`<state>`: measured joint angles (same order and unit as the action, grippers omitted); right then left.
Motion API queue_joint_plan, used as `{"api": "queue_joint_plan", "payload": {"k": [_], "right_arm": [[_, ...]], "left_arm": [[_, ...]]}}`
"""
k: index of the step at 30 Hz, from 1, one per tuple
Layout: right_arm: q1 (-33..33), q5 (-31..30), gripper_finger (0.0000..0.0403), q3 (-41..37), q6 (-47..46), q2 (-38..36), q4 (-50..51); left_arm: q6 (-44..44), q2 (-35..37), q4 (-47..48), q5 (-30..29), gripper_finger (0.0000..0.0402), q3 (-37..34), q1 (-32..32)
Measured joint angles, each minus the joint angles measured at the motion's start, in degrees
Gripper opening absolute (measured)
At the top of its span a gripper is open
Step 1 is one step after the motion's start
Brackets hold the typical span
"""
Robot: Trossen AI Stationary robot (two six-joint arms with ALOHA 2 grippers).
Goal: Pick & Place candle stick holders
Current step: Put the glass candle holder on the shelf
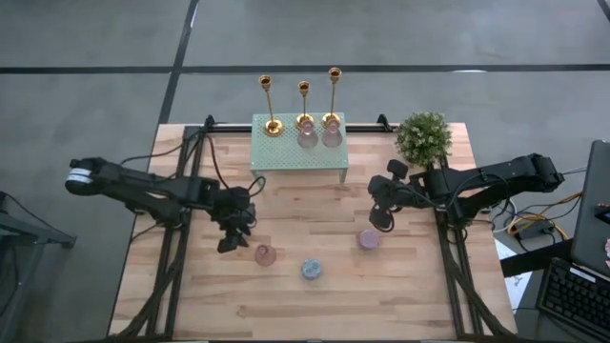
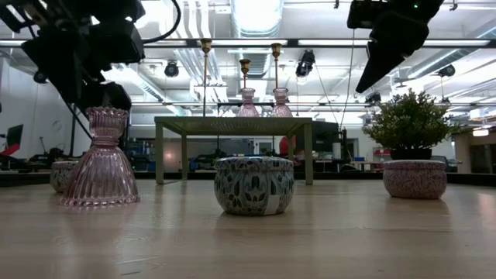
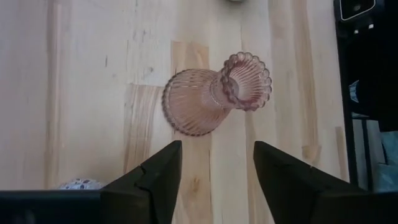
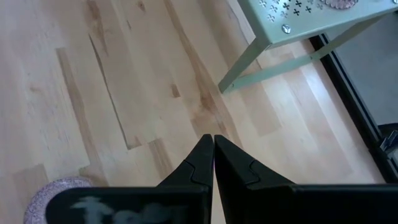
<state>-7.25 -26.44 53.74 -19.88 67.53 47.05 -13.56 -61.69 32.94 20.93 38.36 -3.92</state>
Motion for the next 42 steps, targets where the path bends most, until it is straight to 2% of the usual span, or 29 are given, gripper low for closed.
{"api": "queue_joint_plan", "payload": {"k": [8,12,22,33,42], "right_arm": [[0.00,0.00,0.0009,-0.02,0.39,0.00,2.12],[0.00,0.00,0.0009,-0.02,0.39,0.00,2.40],[0.02,0.00,0.0009,-0.02,0.39,0.00,2.38],[0.01,0.00,0.0009,-0.02,0.38,0.00,2.34],[0.00,0.00,0.0009,-0.02,0.37,0.00,2.30]], "left_arm": [[2.40,0.00,-5.72,-0.02,0.0287,-3.50,-1.75],[3.07,0.00,-7.15,-1.52,0.0307,-4.97,-2.90],[5.13,0.00,-19.38,-7.18,0.0303,-9.80,-5.55],[9.12,-0.23,-23.12,-11.90,0.0303,-10.72,-8.50],[9.28,-6.11,-27.42,-10.98,0.0303,-10.74,-8.72]]}}
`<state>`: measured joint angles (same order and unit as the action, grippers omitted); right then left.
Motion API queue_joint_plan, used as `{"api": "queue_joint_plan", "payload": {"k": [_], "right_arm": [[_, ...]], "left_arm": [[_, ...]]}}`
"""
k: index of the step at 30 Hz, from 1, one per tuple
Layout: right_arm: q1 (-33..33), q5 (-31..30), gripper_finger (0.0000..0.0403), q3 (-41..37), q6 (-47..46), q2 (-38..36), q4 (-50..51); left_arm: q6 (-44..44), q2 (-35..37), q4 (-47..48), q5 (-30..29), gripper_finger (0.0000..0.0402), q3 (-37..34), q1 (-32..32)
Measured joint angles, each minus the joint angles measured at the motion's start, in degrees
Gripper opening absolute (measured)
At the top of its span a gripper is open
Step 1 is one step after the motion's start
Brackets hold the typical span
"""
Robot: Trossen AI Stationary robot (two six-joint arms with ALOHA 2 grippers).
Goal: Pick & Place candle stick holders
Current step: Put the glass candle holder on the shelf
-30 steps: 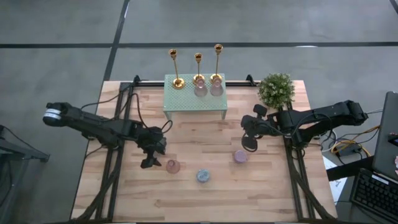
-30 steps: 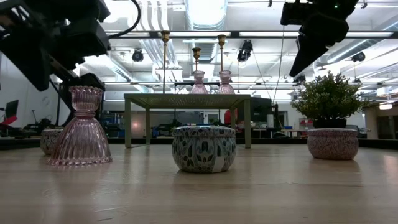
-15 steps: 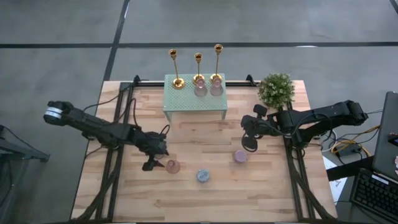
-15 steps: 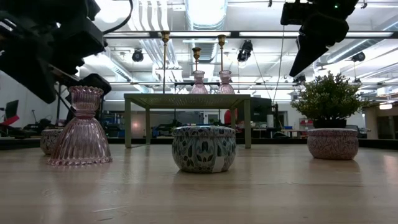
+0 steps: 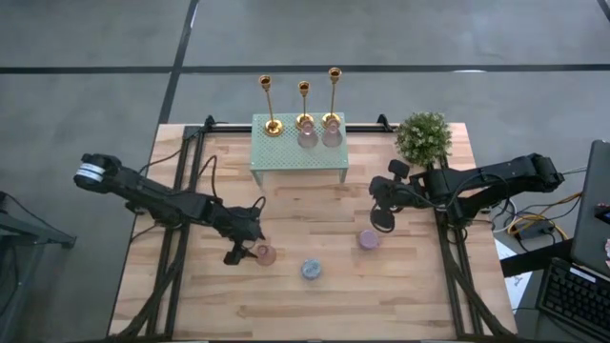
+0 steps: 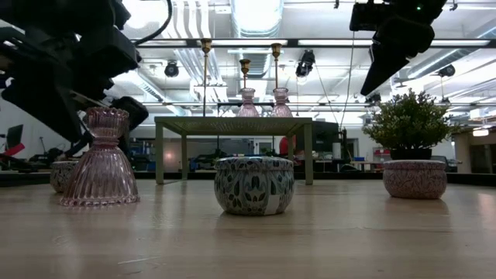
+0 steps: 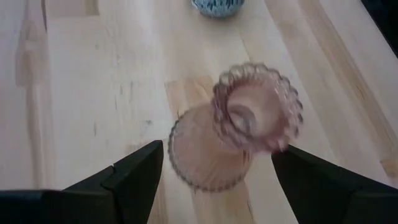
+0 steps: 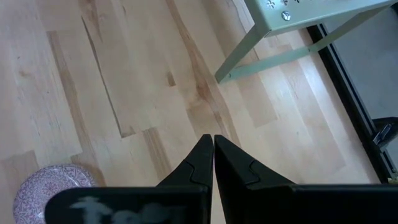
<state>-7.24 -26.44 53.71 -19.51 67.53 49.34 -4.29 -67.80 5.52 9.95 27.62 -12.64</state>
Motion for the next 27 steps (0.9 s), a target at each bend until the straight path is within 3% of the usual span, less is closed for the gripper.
{"api": "queue_joint_plan", "payload": {"k": [12,19,27], "right_arm": [[0.01,-0.02,0.0009,0.00,0.00,0.00,0.04],[0.00,-0.02,0.0008,0.00,0.02,0.00,0.15],[0.02,-0.03,0.0008,0.00,0.02,0.00,0.15]], "left_arm": [[-1.78,-5.85,-10.33,1.24,0.0303,0.00,-0.17],[-2.39,-6.33,-11.69,1.23,0.0302,0.00,-0.29],[-2.66,-6.31,-11.54,1.25,0.0263,0.00,-0.36]]}}
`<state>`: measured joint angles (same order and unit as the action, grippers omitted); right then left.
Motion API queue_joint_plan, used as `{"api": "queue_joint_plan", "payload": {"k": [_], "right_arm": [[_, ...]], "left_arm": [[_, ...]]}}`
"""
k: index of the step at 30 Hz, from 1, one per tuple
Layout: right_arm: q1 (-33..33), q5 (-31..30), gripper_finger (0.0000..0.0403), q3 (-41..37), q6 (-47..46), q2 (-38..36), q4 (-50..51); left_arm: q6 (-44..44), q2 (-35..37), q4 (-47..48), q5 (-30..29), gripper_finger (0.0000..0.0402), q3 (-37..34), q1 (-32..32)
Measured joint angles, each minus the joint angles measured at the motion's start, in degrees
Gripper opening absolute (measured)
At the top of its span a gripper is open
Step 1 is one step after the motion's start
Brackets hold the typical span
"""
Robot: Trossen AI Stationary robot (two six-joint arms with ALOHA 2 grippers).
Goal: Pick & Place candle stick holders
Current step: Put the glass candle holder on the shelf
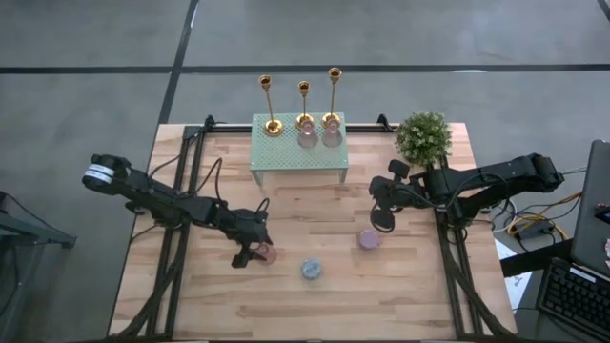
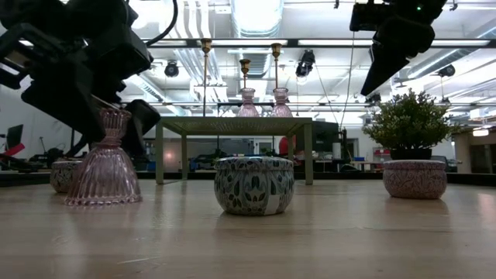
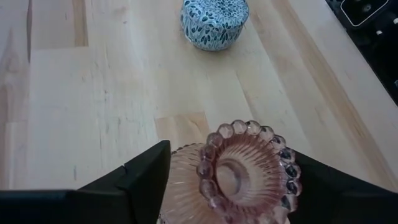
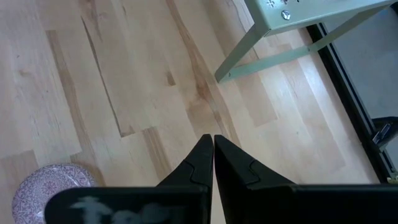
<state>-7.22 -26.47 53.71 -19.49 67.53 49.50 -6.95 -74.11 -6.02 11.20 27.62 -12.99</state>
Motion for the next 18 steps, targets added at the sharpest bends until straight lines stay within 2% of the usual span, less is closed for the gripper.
{"api": "queue_joint_plan", "payload": {"k": [6,18], "right_arm": [[0.00,-0.01,0.0008,0.00,0.00,0.00,0.00],[0.00,-0.01,0.0008,0.00,-0.02,0.00,-0.02]], "left_arm": [[-0.58,0.02,0.00,0.53,0.0227,0.00,0.00],[-0.58,0.04,-1.33,0.70,0.0184,0.00,-0.02]]}}
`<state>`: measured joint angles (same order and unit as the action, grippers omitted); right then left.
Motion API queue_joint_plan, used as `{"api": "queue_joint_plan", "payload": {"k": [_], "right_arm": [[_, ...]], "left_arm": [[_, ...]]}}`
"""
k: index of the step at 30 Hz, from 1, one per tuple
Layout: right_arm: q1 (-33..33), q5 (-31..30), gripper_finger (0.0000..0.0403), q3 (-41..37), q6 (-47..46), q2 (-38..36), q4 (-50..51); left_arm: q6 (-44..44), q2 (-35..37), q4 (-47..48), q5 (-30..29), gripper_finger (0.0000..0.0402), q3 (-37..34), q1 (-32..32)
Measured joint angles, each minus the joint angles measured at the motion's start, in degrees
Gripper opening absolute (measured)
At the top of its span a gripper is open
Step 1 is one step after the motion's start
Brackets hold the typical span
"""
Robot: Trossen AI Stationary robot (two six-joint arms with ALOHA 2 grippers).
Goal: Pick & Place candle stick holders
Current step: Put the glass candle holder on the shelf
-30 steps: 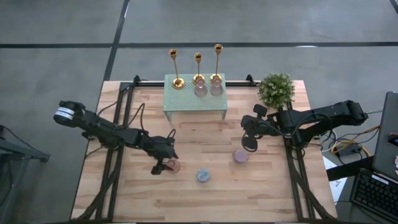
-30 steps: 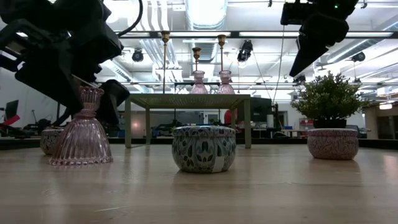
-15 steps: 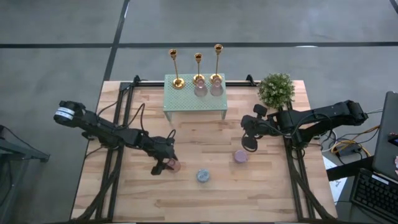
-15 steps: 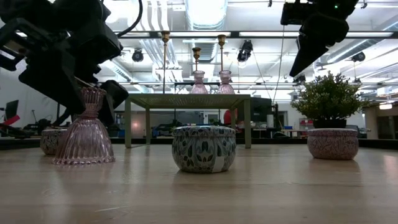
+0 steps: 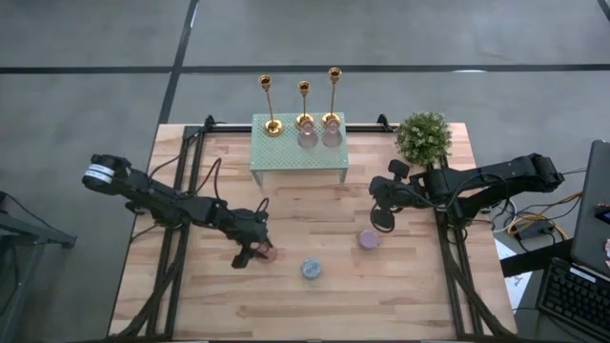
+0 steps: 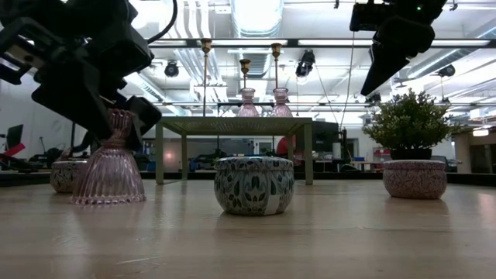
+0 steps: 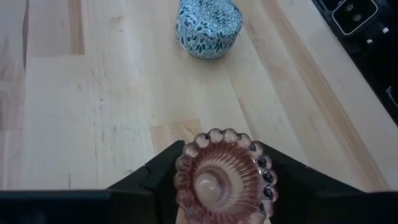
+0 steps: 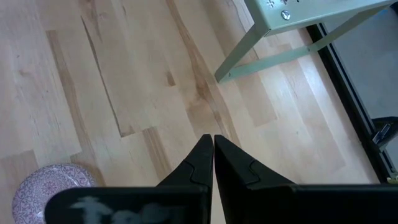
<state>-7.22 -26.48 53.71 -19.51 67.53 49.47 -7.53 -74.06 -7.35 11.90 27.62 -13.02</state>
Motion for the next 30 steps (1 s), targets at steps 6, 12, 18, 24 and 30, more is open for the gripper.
{"api": "queue_joint_plan", "payload": {"k": [6,12,18,24,30], "right_arm": [[0.00,0.00,0.0009,0.00,0.00,0.00,0.00],[0.00,0.00,0.0008,0.00,0.00,0.00,-0.02],[0.00,0.00,0.0008,0.00,0.00,0.00,-0.02],[0.00,0.00,0.0008,0.00,0.00,0.00,-0.02],[0.00,0.00,0.0008,0.00,0.00,0.00,-0.02]], "left_arm": [[-0.08,0.07,-0.22,-0.01,0.0166,0.00,0.00],[-0.13,0.07,-0.20,0.00,0.0167,0.00,0.00],[-1.89,0.04,-0.07,-1.77,0.0166,1.21,0.04],[-5.02,0.07,1.19,-7.01,0.0166,5.25,0.09],[-7.65,0.09,10.48,-14.84,0.0166,12.13,0.15]]}}
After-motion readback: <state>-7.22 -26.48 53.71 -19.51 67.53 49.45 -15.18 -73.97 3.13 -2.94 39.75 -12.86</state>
